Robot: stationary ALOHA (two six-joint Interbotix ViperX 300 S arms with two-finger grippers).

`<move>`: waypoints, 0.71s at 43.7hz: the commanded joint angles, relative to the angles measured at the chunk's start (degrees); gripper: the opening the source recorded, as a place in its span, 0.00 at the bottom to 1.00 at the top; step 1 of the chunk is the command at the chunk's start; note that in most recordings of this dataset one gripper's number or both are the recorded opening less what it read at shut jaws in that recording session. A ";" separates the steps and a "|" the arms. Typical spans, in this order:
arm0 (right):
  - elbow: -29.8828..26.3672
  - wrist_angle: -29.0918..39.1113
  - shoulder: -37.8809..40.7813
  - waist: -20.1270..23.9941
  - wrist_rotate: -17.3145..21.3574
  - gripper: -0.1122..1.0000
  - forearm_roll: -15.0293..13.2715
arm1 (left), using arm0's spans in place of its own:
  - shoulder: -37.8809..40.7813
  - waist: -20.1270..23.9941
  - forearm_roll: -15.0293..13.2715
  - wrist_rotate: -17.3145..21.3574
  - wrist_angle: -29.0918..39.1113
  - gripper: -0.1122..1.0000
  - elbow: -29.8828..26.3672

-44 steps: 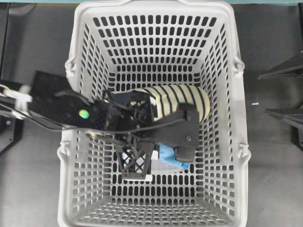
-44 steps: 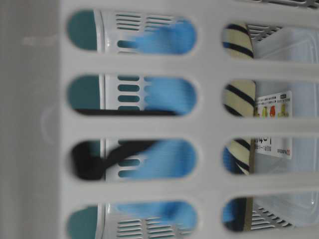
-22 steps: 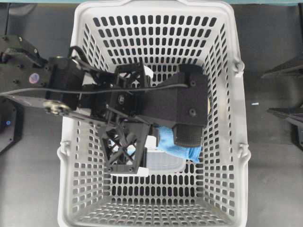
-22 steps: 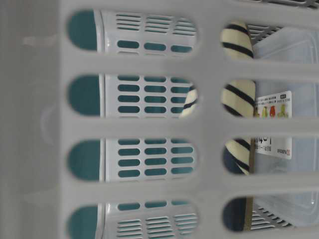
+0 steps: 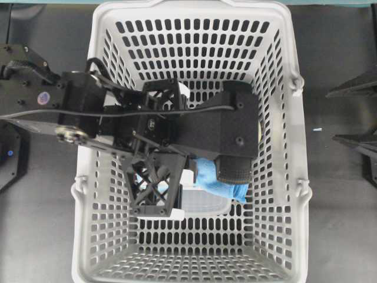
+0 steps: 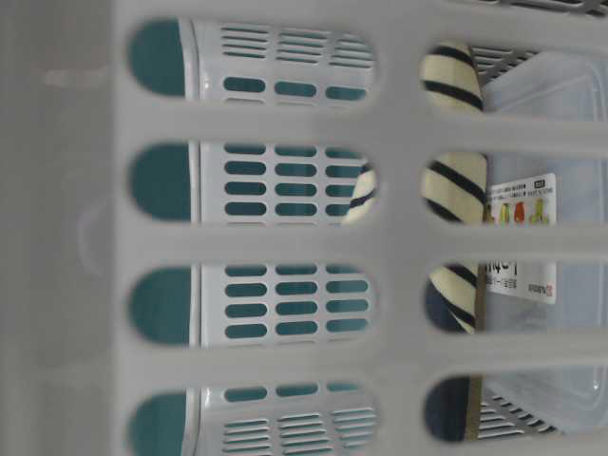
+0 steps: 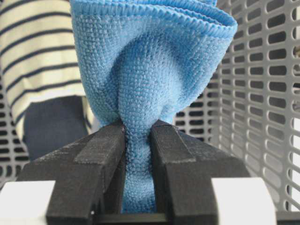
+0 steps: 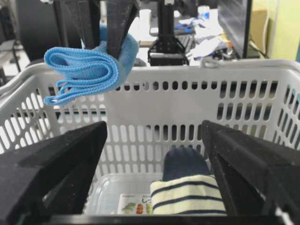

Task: Pick up the blue cloth from the shopping basket with the left arm.
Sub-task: 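Lift the gripped blue cloth upward out of the basket with the left gripper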

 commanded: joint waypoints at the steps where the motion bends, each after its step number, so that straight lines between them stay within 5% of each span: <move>1: -0.53 -0.62 0.26 0.09 0.00 0.81 0.18 | -1.41 -0.18 0.26 -0.09 -0.18 0.22 -0.44; 31: -0.44 -0.79 0.26 0.09 0.09 0.81 0.18 | -3.78 -0.70 0.26 -0.09 -2.81 0.22 4.22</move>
